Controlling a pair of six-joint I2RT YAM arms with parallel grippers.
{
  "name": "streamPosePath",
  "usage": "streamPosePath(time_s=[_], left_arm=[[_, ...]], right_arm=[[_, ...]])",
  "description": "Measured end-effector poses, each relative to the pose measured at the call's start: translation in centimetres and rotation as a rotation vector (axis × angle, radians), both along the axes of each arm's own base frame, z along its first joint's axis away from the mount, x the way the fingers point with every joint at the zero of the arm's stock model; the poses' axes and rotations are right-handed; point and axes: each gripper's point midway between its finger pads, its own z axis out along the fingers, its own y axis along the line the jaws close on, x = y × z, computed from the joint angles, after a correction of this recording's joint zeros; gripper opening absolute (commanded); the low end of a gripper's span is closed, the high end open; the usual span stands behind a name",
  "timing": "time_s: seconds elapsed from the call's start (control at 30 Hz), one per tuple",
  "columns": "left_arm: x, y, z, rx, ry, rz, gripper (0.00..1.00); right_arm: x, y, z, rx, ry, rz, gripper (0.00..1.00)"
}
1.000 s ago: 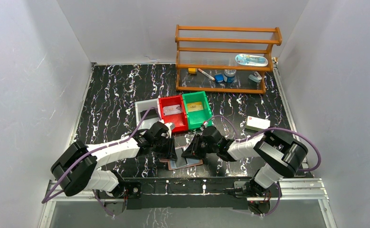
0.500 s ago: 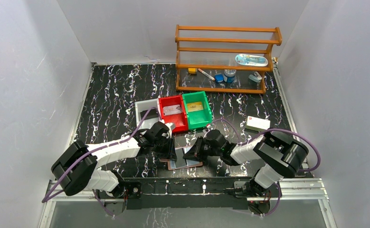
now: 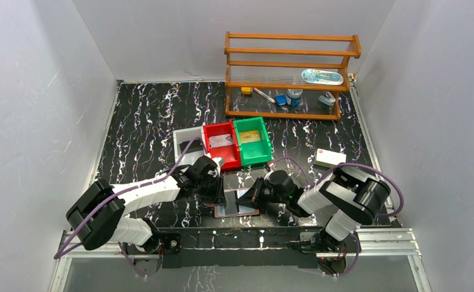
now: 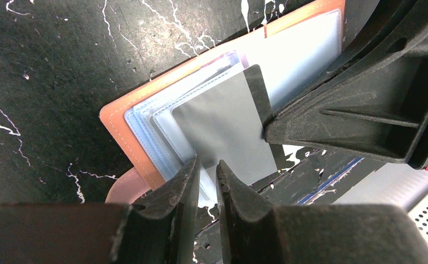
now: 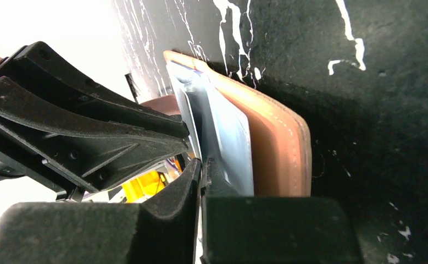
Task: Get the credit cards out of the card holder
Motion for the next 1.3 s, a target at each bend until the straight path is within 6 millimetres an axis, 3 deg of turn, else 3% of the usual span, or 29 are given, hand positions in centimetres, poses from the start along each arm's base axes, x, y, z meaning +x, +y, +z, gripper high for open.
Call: streamPosePath(time_s=[0.43, 0.67, 0.8, 0.9, 0.97, 1.03, 1.13, 1.3], left_arm=[[0.0, 0.1, 0.0, 0.007, 0.0, 0.002, 0.18], [0.0, 0.4, 0.8, 0.013, -0.012, 0.0, 0.45], [0.6, -0.2, 3.0, -0.026, -0.054, 0.0, 0.52], [1.9, -1.8, 5.7, -0.102, -0.116, -0.005, 0.52], [2.1, -2.7, 6.5, -0.148, -0.126, -0.021, 0.5], [1.9, -3.5, 6.3, -0.175, -0.101, -0.042, 0.47], [1.2, -4.0, 4.5, -0.173, -0.037, -0.066, 0.41], [-0.8, -2.6, 1.2, -0.118, 0.061, -0.078, 0.34]], right_arm=[[0.4, -1.1, 0.5, -0.002, -0.003, -0.05, 0.0], [0.6, -2.3, 0.5, -0.051, -0.015, -0.082, 0.0], [0.7, -2.8, 0.2, -0.08, -0.02, -0.092, 0.0], [0.7, -2.9, 0.0, -0.093, -0.024, -0.089, 0.01], [0.7, -2.8, 0.0, -0.097, -0.027, -0.083, 0.02], [0.7, -2.7, -0.1, -0.099, -0.025, -0.077, 0.04], [0.6, -2.6, -0.6, -0.109, -0.012, -0.073, 0.06], [0.6, -2.4, -0.7, -0.1, -0.004, -0.069, 0.12]])
